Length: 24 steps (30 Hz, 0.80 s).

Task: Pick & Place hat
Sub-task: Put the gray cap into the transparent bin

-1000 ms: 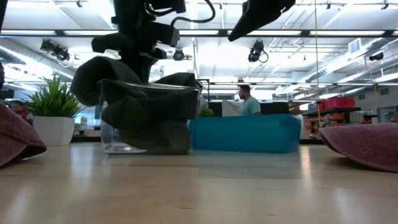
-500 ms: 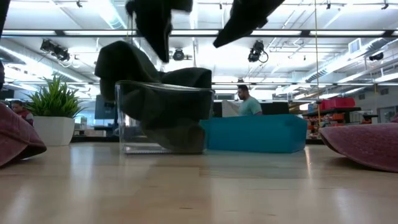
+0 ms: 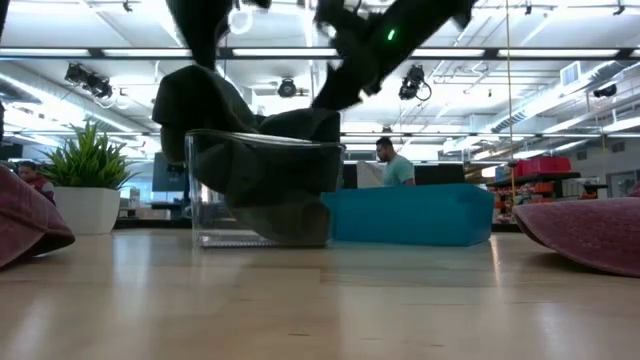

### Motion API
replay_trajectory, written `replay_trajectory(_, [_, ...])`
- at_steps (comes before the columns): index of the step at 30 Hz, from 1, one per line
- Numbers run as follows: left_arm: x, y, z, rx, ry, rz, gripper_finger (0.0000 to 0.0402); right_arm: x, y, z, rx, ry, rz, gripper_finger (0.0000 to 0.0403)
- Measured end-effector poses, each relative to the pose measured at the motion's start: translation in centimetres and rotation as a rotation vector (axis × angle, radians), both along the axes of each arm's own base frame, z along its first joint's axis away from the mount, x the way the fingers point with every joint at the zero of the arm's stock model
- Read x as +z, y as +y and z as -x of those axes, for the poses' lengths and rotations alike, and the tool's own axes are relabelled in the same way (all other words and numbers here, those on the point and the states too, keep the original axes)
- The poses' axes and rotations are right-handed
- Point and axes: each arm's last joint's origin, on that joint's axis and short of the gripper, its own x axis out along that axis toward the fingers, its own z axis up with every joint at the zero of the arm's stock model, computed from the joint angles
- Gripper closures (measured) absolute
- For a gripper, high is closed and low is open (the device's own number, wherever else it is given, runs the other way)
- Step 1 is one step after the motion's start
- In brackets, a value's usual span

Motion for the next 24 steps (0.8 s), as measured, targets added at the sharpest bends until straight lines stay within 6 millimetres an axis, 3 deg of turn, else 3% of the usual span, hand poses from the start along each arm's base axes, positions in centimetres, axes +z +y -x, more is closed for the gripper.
replay_trajectory(4, [-3.2,-0.4,1.0,0.02,0.105,-0.067,0.0389,-1.4,-1.4,-0.5,-0.057,0.032,0.003,0.0402])
replay_trajectory(9, [-6.5,0.2,0.8,0.003,0.1,-0.076,0.0397,-3.3,-2.2,-1.0,-0.068,0.082,-0.121,0.0402])
replay_trajectory(12, [-7.4,1.0,0.6,-0.022,0.094,-0.086,0.0398,-3.9,-2.2,-1.4,-0.014,0.079,-0.146,0.0402])
replay_trajectory(17, [-6.6,1.7,-0.1,-0.042,0.054,-0.096,0.0398,-4.1,-1.8,-1.7,0.059,0.07,-0.135,0.0403])
replay_trajectory(24, [-3.2,1.4,-1.2,-0.056,-0.061,-0.152,0.0398,-4.1,-1.5,-1.7,0.091,0.069,-0.154,0.0403])
